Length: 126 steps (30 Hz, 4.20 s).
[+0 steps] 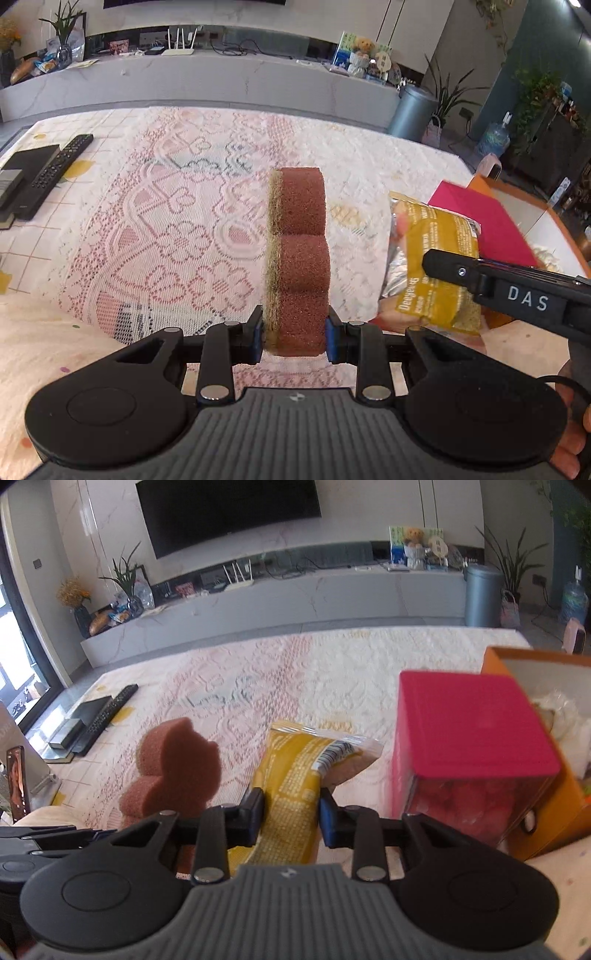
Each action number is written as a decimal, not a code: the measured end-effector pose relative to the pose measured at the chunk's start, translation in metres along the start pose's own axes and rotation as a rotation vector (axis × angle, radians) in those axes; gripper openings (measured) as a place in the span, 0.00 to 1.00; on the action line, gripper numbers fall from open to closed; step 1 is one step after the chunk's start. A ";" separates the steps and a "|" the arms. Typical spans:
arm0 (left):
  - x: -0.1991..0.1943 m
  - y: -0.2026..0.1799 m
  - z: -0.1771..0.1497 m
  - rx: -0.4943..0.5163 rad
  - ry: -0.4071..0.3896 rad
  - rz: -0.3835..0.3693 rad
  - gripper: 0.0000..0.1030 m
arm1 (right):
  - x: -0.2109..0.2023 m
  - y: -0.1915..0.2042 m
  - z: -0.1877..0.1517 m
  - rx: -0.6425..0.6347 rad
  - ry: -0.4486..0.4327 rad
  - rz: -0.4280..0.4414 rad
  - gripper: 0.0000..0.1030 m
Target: Organize soft objects
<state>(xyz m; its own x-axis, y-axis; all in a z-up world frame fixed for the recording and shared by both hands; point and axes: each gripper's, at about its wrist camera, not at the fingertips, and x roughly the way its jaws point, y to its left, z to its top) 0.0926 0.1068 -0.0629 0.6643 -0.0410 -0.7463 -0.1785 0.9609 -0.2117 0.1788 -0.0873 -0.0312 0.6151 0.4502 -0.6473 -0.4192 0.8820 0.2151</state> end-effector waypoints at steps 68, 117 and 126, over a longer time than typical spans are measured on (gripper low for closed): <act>0.162 -0.306 0.067 0.211 0.337 -0.402 0.75 | -0.029 -0.305 0.064 -0.234 0.232 -0.425 0.59; -0.038 -0.159 -0.051 0.203 -0.591 0.154 0.83 | -0.136 -0.083 -0.069 0.016 -0.381 -0.349 0.97; -0.025 -0.149 -0.062 0.227 -0.521 0.202 0.86 | -0.121 -0.087 -0.089 0.022 -0.404 -0.330 0.97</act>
<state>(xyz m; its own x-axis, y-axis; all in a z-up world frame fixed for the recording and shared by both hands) 0.0576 -0.0524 -0.0522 0.9116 0.2333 -0.3384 -0.2174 0.9724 0.0847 0.0817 -0.2306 -0.0366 0.9226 0.1620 -0.3500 -0.1484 0.9868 0.0655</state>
